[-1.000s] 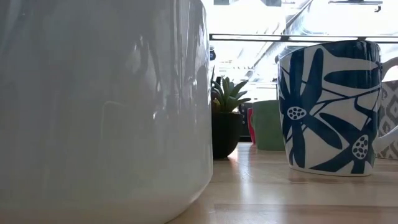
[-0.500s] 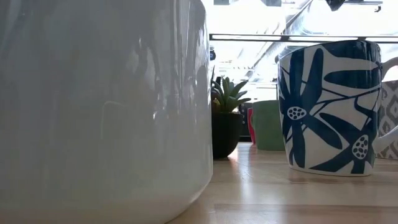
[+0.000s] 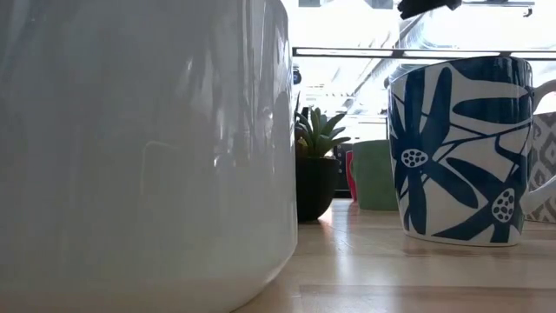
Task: Place coffee mugs
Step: Put the orange mug on the shelf
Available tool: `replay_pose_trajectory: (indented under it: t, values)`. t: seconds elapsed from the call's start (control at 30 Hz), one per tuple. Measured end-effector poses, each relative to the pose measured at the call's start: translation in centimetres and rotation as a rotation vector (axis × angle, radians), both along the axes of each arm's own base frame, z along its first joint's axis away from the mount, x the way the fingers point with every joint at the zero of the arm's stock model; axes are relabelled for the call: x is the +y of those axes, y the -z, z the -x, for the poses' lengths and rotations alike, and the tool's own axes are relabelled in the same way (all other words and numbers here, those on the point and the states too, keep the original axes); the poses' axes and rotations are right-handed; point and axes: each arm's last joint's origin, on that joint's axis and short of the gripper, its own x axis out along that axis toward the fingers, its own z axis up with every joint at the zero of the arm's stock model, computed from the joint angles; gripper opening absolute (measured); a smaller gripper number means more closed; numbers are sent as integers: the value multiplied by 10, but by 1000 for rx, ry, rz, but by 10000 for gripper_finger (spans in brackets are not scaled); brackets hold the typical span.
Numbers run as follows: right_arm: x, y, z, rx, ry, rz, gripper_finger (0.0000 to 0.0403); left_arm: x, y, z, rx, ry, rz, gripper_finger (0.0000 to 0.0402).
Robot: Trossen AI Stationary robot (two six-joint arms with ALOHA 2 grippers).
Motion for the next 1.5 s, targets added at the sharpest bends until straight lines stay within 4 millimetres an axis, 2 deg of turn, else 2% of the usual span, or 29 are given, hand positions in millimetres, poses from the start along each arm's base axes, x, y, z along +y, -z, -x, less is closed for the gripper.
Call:
replay_pose_trajectory:
  t: [0.1, 0.23, 0.4, 0.63, 0.8, 1.03, 1.23, 1.4, 1.5]
  values:
    - [-11, -14, -9, 112, 25, -24, 119, 0, 3, 0, 29, 1, 20, 58]
    - [-31, -13, -26, 277, 77, -115, 119, 1, 8, -1, 84, -22, 50, 58]
    - [-65, 8, -50, 417, 94, -235, 119, 1, 13, -2, 136, -20, 78, 58]
    - [-105, 40, -84, 491, 54, -300, 119, 1, 14, -2, 150, -21, 77, 58]
    - [-121, 63, -102, 550, 39, -339, 119, 1, 14, -2, 150, -20, 76, 58]
    - [-134, 89, -124, 617, -15, -338, 119, 1, 14, -2, 150, -19, 76, 58]
    - [-145, 95, -123, 574, -27, -336, 119, 1, 14, -2, 150, -19, 76, 58]
    - [-153, 122, -101, 564, 30, -413, 119, 1, 14, -2, 150, -19, 76, 58]
    - [-152, 128, -93, 515, 49, -410, 119, 1, 14, -2, 149, -19, 76, 58]
